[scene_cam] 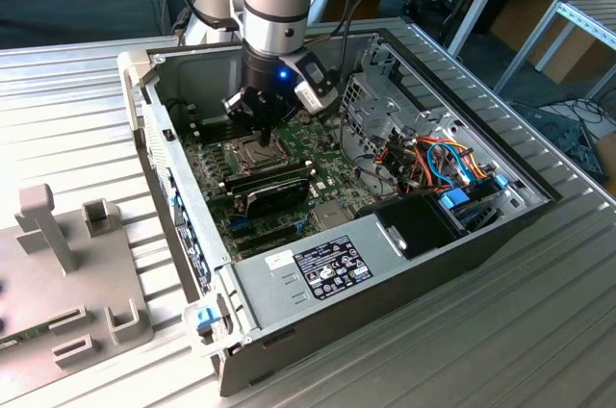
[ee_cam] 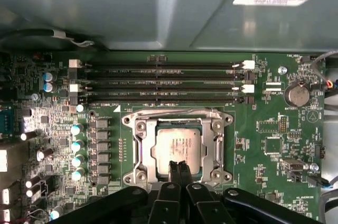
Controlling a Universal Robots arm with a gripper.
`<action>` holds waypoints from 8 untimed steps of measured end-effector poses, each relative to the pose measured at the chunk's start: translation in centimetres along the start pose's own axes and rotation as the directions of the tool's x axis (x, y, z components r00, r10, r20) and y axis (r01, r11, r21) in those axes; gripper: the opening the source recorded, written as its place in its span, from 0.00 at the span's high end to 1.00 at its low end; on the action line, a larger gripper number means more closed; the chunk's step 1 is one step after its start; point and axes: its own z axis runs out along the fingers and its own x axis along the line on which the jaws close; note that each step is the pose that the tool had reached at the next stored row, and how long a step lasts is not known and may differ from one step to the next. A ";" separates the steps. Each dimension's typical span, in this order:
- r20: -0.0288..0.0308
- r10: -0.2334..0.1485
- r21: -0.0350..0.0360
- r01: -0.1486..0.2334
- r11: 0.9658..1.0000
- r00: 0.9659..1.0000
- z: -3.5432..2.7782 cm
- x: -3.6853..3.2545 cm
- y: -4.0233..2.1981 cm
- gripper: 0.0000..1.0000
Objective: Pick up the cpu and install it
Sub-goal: 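Install the second cpu locking lever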
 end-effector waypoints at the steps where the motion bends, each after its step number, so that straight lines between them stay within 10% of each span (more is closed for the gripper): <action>1: 0.000 0.000 -0.001 0.000 1.000 1.000 0.00 0.00 -0.14 0.89; 8: 0.000 0.000 -0.003 0.000 1.000 1.000 0.02 -0.33 -0.68 0.89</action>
